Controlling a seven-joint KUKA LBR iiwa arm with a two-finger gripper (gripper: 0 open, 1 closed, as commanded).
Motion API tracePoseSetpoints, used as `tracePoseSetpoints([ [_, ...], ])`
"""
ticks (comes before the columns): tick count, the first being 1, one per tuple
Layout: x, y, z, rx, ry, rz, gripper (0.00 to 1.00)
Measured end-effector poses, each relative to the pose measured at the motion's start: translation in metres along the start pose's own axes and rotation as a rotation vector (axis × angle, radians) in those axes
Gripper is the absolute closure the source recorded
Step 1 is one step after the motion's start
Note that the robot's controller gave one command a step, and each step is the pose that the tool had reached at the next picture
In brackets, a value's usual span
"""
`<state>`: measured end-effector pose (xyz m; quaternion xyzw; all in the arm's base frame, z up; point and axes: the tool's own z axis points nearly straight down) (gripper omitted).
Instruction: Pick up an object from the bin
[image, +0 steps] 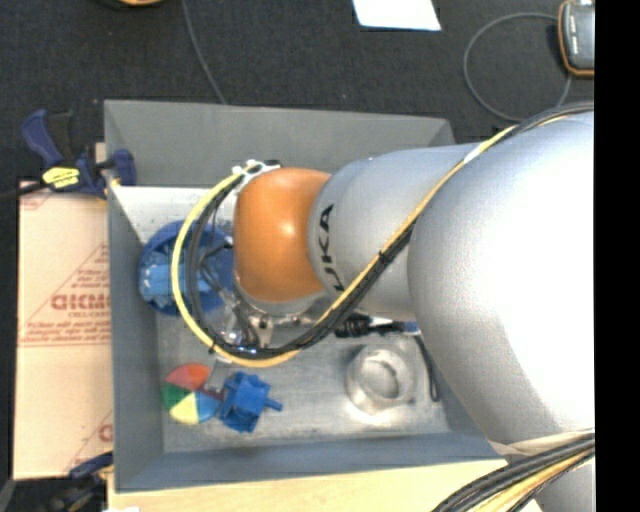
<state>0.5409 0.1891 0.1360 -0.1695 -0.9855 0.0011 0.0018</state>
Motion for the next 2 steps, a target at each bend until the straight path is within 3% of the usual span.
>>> tracePoseSetpoints([
  [1, -0.004, 0.007, -0.108, -0.011, -0.013, 0.013, 0.0],
  [2, 0.024, -0.01, -0.032, -0.003, -0.004, 0.136, 0.0],
])
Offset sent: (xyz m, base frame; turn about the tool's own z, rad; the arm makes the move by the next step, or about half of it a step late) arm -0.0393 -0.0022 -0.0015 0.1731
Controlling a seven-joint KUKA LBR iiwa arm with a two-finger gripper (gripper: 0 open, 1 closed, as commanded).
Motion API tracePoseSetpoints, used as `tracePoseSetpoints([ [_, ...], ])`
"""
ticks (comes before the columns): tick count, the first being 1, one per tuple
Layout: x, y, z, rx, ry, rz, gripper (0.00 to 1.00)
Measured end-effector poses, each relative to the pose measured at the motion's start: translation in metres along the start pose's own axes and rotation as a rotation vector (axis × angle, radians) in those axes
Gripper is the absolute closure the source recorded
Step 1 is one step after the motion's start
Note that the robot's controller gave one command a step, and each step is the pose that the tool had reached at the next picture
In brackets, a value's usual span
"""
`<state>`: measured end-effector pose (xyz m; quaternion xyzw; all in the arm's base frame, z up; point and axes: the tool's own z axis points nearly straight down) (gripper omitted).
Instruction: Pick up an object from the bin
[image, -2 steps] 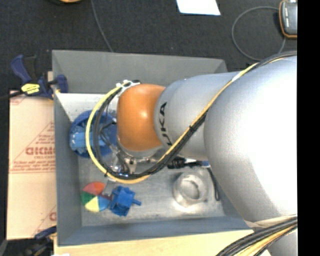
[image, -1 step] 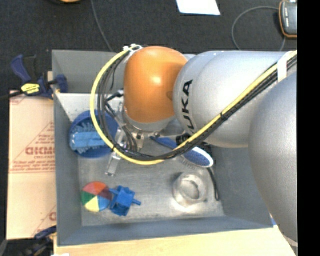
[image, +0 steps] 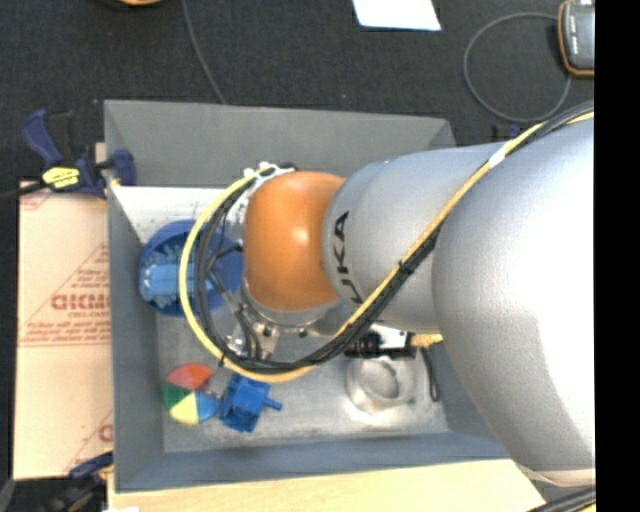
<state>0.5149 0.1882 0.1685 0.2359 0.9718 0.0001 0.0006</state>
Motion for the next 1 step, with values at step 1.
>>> tracePoseSetpoints([
  [1, 0.0291, 0.0132, 0.0143, -0.016, -0.018, -0.167, 0.0],
])
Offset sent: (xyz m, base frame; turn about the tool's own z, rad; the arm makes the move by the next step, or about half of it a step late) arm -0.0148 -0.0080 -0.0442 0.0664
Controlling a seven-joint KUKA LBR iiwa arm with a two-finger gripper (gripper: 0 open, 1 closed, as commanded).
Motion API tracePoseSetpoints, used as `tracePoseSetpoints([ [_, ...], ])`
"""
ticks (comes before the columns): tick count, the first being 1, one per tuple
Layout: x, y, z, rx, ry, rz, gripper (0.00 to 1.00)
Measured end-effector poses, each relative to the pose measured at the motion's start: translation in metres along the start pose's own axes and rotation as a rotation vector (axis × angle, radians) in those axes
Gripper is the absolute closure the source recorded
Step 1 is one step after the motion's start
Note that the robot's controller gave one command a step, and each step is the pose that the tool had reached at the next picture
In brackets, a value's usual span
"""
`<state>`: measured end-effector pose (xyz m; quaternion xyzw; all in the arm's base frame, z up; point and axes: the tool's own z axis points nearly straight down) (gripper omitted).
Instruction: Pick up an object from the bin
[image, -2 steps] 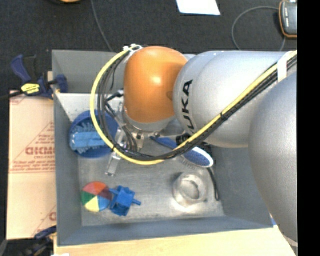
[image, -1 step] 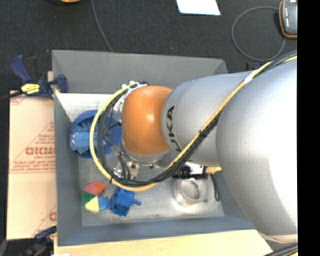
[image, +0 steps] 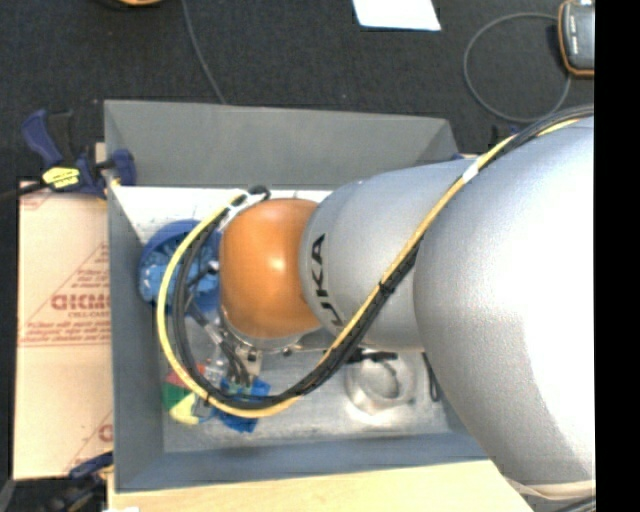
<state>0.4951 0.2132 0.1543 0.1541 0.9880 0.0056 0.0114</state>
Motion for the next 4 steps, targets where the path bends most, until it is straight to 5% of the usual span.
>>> tracePoseSetpoints([
  [1, -0.015, -0.033, 0.031, 0.023, 0.021, 0.235, 0.0],
  [2, -0.011, -0.011, 0.023, 0.004, 0.004, 0.085, 0.0],
  [3, -0.015, -0.045, 0.035, 0.017, 0.024, -0.191, 1.0],
  [4, -0.015, -0.045, 0.035, 0.016, 0.024, -0.19, 1.0],
])
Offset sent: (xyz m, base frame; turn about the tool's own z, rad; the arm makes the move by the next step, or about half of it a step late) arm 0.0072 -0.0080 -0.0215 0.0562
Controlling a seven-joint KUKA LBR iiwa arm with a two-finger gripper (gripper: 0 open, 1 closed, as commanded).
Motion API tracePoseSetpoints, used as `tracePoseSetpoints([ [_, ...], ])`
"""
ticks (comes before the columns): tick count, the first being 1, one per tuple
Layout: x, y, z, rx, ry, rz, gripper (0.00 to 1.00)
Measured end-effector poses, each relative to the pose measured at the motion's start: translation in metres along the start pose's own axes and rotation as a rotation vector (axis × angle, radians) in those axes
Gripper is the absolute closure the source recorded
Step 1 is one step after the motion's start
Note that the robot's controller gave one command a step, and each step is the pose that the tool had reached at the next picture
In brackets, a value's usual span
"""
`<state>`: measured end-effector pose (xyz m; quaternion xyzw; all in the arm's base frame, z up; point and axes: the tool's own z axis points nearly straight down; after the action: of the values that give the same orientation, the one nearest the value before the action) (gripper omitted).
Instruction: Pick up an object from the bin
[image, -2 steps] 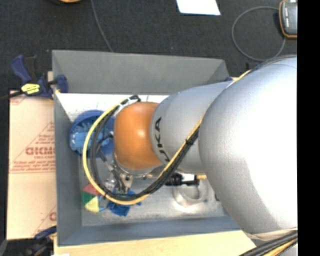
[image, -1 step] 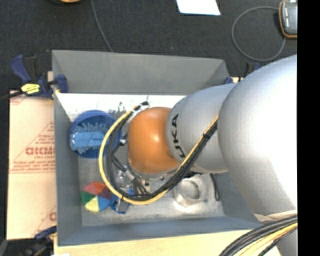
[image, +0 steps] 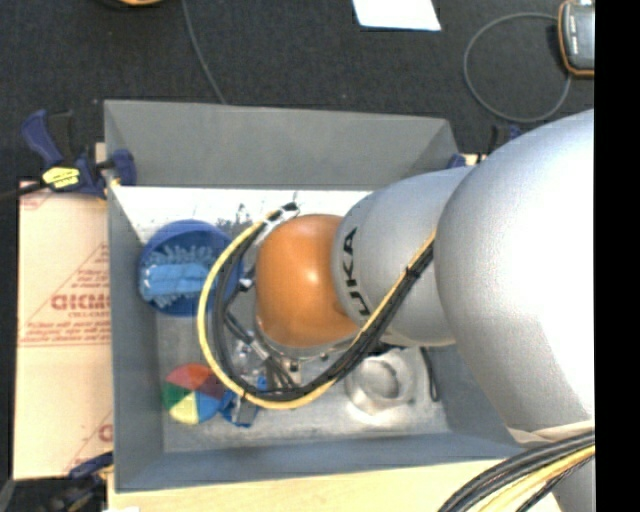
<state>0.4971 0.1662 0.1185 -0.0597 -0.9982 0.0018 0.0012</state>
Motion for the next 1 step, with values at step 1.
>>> tracePoseSetpoints([
  [1, 0.0028, -0.0011, -0.0212, 0.005, 0.01, 0.0, 1.0],
])
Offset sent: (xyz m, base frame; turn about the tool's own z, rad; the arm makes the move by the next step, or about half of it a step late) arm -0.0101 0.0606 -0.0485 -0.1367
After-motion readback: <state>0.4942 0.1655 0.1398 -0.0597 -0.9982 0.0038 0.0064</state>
